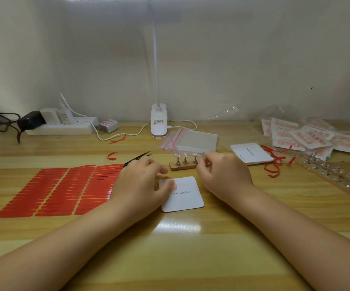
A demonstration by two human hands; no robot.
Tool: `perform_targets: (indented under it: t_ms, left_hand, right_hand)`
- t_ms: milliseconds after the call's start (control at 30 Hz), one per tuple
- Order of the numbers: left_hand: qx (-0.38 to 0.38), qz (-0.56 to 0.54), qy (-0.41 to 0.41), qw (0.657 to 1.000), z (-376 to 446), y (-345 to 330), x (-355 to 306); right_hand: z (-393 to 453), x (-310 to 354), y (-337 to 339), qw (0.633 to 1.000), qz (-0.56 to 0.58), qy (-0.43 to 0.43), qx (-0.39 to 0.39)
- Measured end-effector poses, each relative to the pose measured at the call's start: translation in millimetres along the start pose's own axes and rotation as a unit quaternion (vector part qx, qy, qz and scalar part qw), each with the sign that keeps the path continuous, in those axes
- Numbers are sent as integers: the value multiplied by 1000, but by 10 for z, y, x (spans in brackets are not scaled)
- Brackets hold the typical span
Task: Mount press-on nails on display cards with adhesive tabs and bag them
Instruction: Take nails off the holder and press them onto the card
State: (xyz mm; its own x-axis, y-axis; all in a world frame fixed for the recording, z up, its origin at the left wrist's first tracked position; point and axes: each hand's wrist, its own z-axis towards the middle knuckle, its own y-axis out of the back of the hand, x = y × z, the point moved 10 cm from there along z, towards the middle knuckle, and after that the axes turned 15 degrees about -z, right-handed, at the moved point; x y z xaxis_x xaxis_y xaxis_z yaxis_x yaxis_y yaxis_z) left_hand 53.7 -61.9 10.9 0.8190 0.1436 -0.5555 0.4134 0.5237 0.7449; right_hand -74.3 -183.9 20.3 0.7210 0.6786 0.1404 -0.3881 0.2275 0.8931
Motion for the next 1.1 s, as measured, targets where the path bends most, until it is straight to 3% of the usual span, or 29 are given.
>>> perform_targets:
  t_ms: [267,367,700,1100]
  left_hand:
    - [79,-82,32,993,74,-175,141]
    - [106,-66,17,992,59,-250,111]
    - [-49,-120,-51,990,56,101,-7]
    - [-55,-118,-50,990,38,122,-60]
  right_hand:
    - [53,-11,-178,1000,11,0,25]
    - [70,-17,-206,999,18,-2,31]
    - [128,-66,-200,999,28,-10,24]
    - [95,22,-115,1000,-3,21,-10]
